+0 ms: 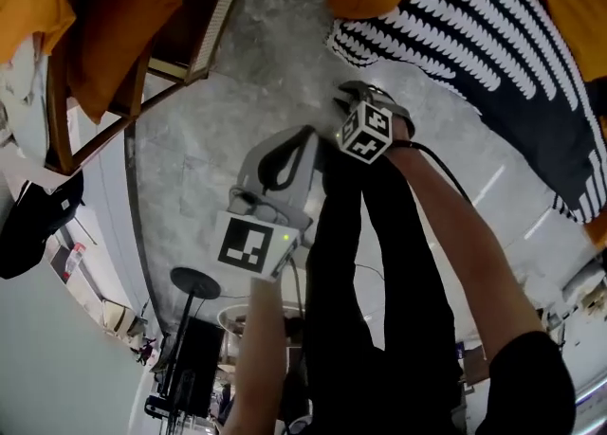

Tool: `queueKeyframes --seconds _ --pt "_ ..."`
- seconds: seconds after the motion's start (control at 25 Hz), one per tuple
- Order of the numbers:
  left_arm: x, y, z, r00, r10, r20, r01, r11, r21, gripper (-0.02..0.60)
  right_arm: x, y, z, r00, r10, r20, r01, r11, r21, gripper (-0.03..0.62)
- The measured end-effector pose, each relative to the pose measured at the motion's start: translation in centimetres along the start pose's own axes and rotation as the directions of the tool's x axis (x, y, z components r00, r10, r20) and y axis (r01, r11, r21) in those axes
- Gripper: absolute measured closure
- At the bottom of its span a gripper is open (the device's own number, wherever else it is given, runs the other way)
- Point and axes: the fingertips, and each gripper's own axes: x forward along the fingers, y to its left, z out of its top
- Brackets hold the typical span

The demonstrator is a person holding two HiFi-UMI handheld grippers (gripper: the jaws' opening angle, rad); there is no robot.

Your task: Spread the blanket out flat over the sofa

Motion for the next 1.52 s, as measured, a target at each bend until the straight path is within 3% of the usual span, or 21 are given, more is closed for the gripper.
queueKeyframes --seconds 0.12,0.44,0.68,0.92,1.16,1.52 --pt "-1.0 -2.3 2.6 1.0 -0.01 -0.013 0.01 1.0 0.027 0.571 -4.7 0.6 -0.8 1.0 -0.007 -0.009 0.007 0.999 0.052 0.49" --pt "-3.1 -6.8 7.0 0.999 -0.042 -0.002 0.042 0.997 0.06 0.571 -16.7 -2.8 -0.5 0.984 -0.169 0.059 0.155 0.97 0.189 0.516" --pt "-5.5 -10.7 9.5 0.992 -0.125 0.005 0.123 0.985 0.121 0.571 -26.1 -5.1 1.5 0.942 -0.32 0.101 0.277 0.912 0.303 0.537" --pt "-10.9 -15.2 11.8 0.983 -0.18 -0.042 0.184 0.975 0.127 0.571 -36.1 -0.7 3.2 0.918 -0.386 0.091 0.326 0.865 0.381 0.553" --pt "-15.7 -19.9 16.3 0.968 -0.25 -0.028 0.25 0.947 0.2 0.571 -46.3 3.1 4.3 0.865 -0.483 0.137 0.369 0.797 0.478 0.566" --pt "-19.7 -27.5 19.4 0.934 -0.356 0.03 0.338 0.908 0.246 0.571 -58.0 7.1 3.2 0.745 -0.637 0.2 0.415 0.676 0.609 0.591"
